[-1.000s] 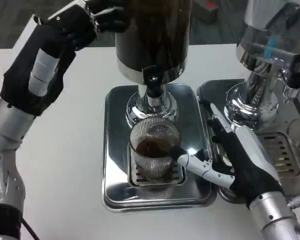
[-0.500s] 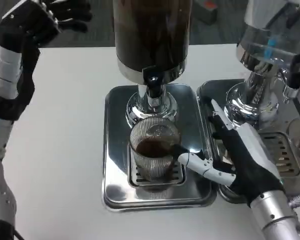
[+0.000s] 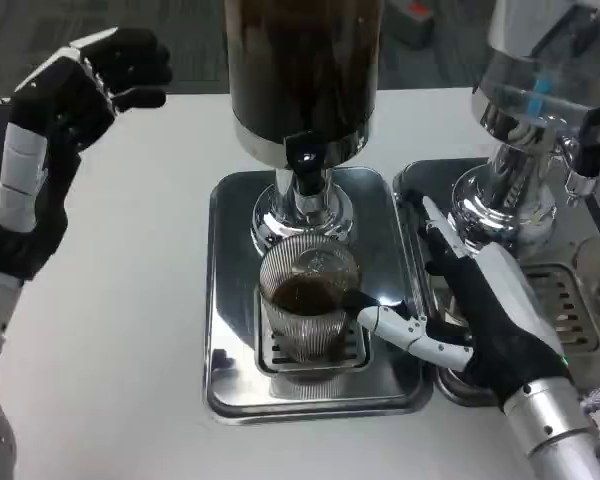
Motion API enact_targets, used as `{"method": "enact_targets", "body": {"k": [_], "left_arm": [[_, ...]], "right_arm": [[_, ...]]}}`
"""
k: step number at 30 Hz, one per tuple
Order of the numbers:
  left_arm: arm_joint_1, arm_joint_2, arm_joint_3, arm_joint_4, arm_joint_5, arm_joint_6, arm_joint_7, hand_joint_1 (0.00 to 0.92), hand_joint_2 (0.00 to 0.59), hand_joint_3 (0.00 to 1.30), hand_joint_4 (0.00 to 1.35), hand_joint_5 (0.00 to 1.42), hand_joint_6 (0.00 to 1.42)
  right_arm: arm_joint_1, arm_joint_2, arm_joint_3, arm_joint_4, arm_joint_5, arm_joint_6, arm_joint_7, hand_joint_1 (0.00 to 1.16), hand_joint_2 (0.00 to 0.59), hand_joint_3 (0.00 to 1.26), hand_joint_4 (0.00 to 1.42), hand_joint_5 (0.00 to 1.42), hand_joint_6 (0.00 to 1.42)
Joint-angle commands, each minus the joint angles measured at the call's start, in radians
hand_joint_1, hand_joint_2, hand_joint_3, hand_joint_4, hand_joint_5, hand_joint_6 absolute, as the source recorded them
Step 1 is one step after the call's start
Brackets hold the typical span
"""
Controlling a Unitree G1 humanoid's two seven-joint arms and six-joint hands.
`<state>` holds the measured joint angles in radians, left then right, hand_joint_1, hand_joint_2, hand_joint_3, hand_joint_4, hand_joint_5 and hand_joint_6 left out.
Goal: Grasp the cup under the faucet to collect the drink, then remove the cup.
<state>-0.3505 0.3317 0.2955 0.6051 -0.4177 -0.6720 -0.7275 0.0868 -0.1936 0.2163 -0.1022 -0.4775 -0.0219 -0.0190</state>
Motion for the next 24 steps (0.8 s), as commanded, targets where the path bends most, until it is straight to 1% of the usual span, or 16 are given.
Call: {"method": "enact_targets", "body": {"k": [1, 7, 12, 13, 21, 24], "left_arm": [[0.026, 0.013, -0.001, 0.024, 0.009, 0.027, -0.012, 0.000, 0.128, 0.38, 0.34, 0.33, 0.37], [0.057, 0.014, -0.010, 0.036, 0.018, 0.044, -0.025, 0.000, 0.138, 0.39, 0.37, 0.35, 0.38], [0.077, 0.008, -0.019, 0.037, 0.024, 0.058, -0.035, 0.000, 0.139, 0.39, 0.38, 0.36, 0.39], [0.080, 0.007, -0.022, 0.037, 0.026, 0.061, -0.039, 0.000, 0.139, 0.39, 0.38, 0.36, 0.39], [0.090, 0.004, -0.040, 0.032, 0.039, 0.077, -0.050, 0.000, 0.142, 0.40, 0.39, 0.37, 0.39], [0.092, 0.005, -0.045, 0.035, 0.041, 0.078, -0.053, 0.000, 0.145, 0.41, 0.40, 0.37, 0.40]], "right_arm": [[-0.018, -0.010, 0.010, 0.017, 0.002, -0.017, 0.008, 0.38, 0.143, 0.00, 0.00, 0.05, 0.20], [-0.031, -0.015, 0.021, 0.033, 0.000, -0.022, 0.008, 0.41, 0.143, 0.00, 0.00, 0.05, 0.20], [-0.042, -0.019, 0.029, 0.059, 0.022, -0.047, 0.020, 0.40, 0.144, 0.00, 0.00, 0.05, 0.20], [-0.041, -0.019, 0.029, 0.061, 0.023, -0.050, 0.021, 0.42, 0.150, 0.00, 0.00, 0.05, 0.20], [-0.042, -0.015, 0.040, 0.087, 0.037, -0.072, 0.028, 0.43, 0.153, 0.00, 0.00, 0.05, 0.20], [-0.041, -0.010, 0.042, 0.103, 0.048, -0.091, 0.022, 0.44, 0.164, 0.00, 0.00, 0.06, 0.20]]}}
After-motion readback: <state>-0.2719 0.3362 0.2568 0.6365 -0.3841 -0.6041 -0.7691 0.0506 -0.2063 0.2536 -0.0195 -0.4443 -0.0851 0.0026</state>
